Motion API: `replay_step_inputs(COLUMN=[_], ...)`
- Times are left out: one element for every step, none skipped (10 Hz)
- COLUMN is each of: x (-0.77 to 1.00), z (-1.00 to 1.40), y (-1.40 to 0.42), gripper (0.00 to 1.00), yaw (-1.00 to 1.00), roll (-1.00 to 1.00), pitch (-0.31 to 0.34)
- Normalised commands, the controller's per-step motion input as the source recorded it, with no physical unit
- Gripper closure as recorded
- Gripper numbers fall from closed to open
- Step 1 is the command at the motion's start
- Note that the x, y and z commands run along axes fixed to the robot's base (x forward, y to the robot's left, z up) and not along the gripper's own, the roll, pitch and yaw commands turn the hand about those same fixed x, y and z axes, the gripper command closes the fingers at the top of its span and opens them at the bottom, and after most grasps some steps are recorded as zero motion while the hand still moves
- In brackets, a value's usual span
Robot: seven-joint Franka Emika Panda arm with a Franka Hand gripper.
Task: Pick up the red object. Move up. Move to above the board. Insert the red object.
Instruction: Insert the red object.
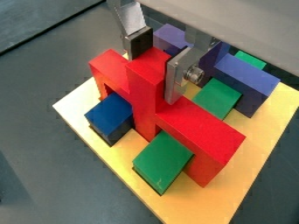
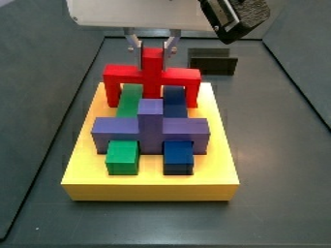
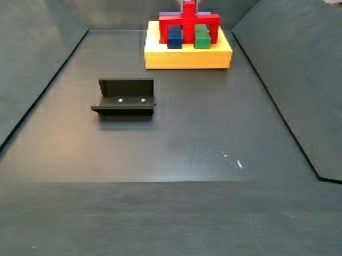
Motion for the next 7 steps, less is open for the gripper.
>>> replay_step_inputs(x=[0.0,0.0,0.04,0.0,0.0,0.0,0.0], z=[-0.36,-0.22,-0.15,-0.08,-0.19,-0.13,-0.08], y=[0.0,0.0,0.0,0.03,0.0,-0.05,0.0], gripper=[1.0,1.0,1.0,1.0,1.0,1.0,1.0], yaw=[0.14,0.13,0.11,0.08,0.18,0.17,0.13], roll=[-0.08,-0.12,-0.1,-0.1,-0.02,0.0,0.0], pitch=[-0.131,-0.08,-0.027,-0.106,-0.06,0.0,0.0])
